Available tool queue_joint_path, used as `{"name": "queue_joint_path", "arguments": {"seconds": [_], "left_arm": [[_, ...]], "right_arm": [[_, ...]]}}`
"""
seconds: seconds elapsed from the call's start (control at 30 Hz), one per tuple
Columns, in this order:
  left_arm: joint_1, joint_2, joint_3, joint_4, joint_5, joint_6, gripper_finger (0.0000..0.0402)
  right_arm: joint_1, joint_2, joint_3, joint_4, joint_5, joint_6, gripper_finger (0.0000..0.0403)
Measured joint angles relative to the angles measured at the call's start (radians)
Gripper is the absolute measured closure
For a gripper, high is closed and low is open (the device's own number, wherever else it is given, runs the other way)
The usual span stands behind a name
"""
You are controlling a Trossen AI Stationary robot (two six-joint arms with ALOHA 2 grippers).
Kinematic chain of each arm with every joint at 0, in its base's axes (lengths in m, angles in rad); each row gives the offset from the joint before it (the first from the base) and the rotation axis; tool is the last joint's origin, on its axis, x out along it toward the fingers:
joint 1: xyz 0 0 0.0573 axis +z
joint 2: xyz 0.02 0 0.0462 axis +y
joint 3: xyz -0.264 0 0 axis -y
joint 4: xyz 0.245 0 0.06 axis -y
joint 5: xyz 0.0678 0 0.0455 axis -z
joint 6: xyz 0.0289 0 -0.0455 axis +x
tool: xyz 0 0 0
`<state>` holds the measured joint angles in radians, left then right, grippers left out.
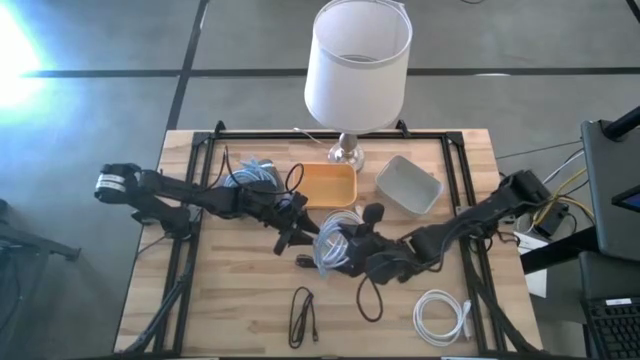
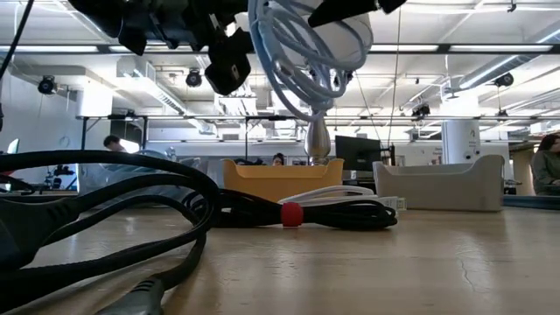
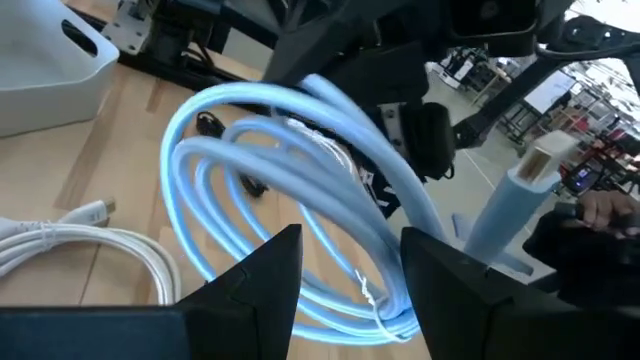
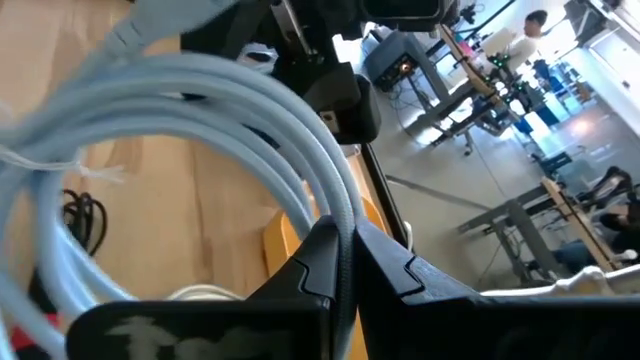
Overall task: Sort HDMI cables
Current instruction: Put the blue HDMI cable into the black bin
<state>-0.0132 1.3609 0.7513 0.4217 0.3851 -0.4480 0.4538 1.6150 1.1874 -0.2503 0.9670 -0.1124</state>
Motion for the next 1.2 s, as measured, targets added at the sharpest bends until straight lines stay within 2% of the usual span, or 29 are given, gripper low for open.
{"name": "queue_joint_path", "arguments": {"seconds": [0.37,0.67,0.77,0.83,0.93,1.03,1.2], "left_arm": [[0.0,0.0,0.005,-0.002,0.017,-0.009,0.0225],[0.001,0.022,0.006,0.022,-0.002,-0.052,0.0225],[0.001,0.032,0.006,0.027,-0.002,-0.056,0.0226],[0.002,0.033,0.006,0.029,-0.005,-0.057,0.0232],[0.003,0.035,0.006,0.03,-0.006,-0.059,0.026],[0.004,0.035,0.006,0.027,-0.014,-0.061,0.0307],[0.008,0.035,-0.001,0.015,-0.03,-0.049,0.0384]], "right_arm": [[-0.014,0.039,0.003,0.044,-0.007,-0.081,0.039],[-0.038,0.039,0.0,0.187,-0.138,-0.258,0.039],[-0.054,0.039,0.0,0.186,-0.208,-0.259,0.039],[-0.058,0.039,0.0,0.187,-0.213,-0.242,0.039],[-0.058,0.039,-0.002,0.186,-0.213,-0.232,0.039],[-0.058,0.04,-0.002,0.187,-0.212,-0.244,0.0388],[-0.057,0.039,-0.002,0.179,-0.217,-0.231,0.036]]}}
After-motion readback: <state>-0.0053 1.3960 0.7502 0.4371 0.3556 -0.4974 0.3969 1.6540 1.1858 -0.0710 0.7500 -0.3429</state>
